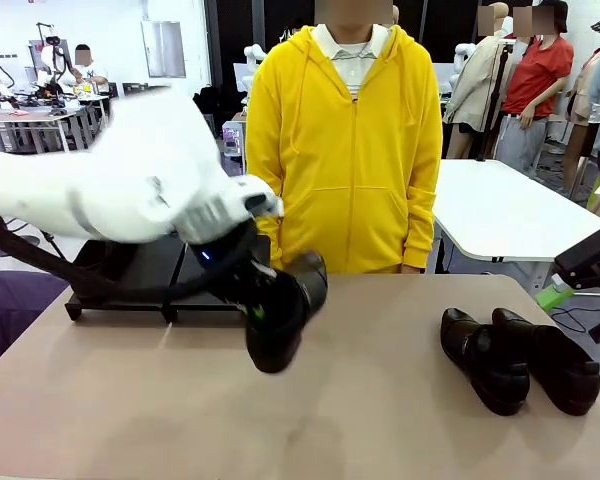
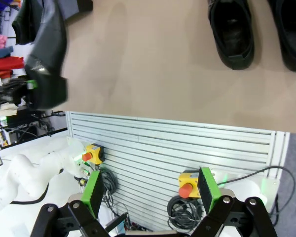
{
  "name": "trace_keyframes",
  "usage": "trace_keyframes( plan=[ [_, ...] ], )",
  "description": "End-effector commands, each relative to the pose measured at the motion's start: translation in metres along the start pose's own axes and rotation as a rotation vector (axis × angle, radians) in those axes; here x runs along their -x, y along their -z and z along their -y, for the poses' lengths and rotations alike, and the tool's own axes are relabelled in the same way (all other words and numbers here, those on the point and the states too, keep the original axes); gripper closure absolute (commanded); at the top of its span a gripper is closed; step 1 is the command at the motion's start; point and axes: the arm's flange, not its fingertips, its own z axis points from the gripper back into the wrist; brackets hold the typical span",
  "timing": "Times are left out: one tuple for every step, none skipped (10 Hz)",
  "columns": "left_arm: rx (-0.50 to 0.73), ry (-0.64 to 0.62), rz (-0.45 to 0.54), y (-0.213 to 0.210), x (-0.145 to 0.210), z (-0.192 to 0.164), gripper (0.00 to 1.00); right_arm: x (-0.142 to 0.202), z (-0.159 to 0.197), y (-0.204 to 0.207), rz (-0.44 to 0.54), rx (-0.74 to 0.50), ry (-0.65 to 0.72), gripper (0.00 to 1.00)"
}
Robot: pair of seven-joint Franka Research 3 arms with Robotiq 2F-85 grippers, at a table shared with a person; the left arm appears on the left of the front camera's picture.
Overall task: Organize the shoes by placing them on the stand.
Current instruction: Place the Shoe from the middle of the table onto the Shoes Stand.
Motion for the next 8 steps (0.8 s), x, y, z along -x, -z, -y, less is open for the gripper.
trace_keyframes(
  plan=[
    [-0.008, 0.032, 0.075, -0.038, 0.019, -0.051, 1.00, -0.003, -0.003, -0.002, -0.004, -0.030, -0.026, 0.00],
    [-0.043, -0.003, 0.121, -0.054, 0.027, -0.089, 1.00, -0.003, -0.003, -0.002, -0.004, -0.030, -0.026, 0.00],
    [-0.071, -0.042, 0.144, -0.063, 0.039, -0.123, 1.00, -0.003, -0.003, -0.002, -0.004, -0.030, -0.026, 0.00],
    [-0.102, -0.076, 0.141, -0.071, 0.053, -0.152, 1.00, -0.003, -0.003, -0.002, -0.004, -0.030, -0.026, 0.00],
    [-0.091, -0.115, 0.154, -0.076, 0.068, -0.178, 1.00, -0.003, -0.003, -0.002, -0.004, -0.030, -0.026, 0.00],
    [-0.088, -0.167, 0.168, -0.080, 0.079, -0.198, 1.00, -0.003, -0.003, -0.002, -0.004, -0.030, -0.026, 0.00],
    [-0.057, -0.216, 0.199, -0.085, 0.083, -0.206, 1.00, -0.003, -0.003, -0.002, -0.004, -0.030, -0.026, 0.00],
    [-0.088, -0.150, 0.129, -0.075, 0.071, -0.195, 1.00, -0.003, -0.003, -0.002, -0.004, -0.030, -0.026, 0.00]
  ],
)
